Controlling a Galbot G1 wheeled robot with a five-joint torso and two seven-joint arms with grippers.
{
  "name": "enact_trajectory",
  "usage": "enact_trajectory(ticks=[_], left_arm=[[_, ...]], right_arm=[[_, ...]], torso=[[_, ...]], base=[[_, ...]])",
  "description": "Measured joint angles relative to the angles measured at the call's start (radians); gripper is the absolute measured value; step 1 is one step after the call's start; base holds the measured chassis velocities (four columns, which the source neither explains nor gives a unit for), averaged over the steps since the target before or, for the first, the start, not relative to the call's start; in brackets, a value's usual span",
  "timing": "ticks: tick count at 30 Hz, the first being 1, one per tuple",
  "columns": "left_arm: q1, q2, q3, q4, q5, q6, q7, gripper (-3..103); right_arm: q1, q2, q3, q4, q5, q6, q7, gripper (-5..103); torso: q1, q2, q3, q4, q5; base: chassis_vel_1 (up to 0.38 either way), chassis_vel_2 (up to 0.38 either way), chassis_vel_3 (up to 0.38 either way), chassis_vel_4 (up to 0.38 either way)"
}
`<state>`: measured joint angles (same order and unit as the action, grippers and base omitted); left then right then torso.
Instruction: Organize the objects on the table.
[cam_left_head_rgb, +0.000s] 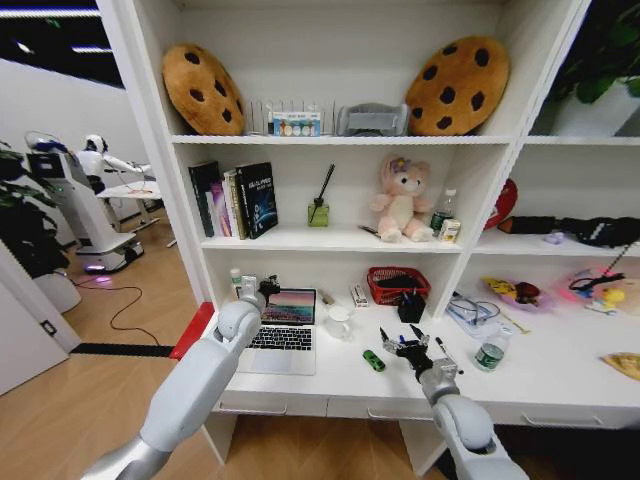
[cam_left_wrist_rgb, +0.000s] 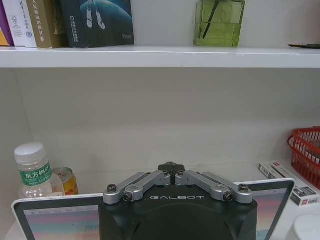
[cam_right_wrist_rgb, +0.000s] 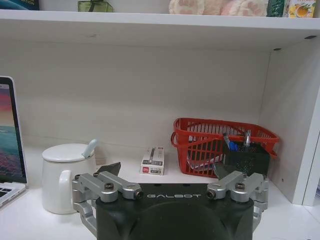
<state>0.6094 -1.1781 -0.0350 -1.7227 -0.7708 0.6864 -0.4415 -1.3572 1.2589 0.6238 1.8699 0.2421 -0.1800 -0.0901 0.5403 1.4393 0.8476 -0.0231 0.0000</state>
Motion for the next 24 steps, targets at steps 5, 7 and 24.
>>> enact_trajectory(ticks=[5, 7, 24], left_arm=[[-0.008, 0.003, 0.004, 0.003, -0.012, 0.045, -0.001, 0], [-0.007, 0.007, 0.005, 0.002, -0.015, 0.048, 0.002, 0], [0.103, 0.092, 0.04, -0.187, -0.083, 0.053, -0.066, 0]], right_arm=[[-0.002, 0.0, 0.0, -0.005, 0.002, 0.004, 0.0, 100], [-0.001, -0.002, 0.0, -0.007, 0.004, 0.005, 0.001, 100], [0.016, -0.004, -0.024, -0.021, 0.002, 0.006, -0.002, 100]], torso=[[0.0, 0.0, 0.0, 0.0, 0.0001], [0.0, 0.0, 0.0, 0.0, 0.0], [0.0, 0.0, 0.0, 0.0001, -0.0002]], base=[[0.0, 0.0, 0.0, 0.0], [0.0, 0.0, 0.0, 0.0], [0.0, 0.0, 0.0, 0.0]])
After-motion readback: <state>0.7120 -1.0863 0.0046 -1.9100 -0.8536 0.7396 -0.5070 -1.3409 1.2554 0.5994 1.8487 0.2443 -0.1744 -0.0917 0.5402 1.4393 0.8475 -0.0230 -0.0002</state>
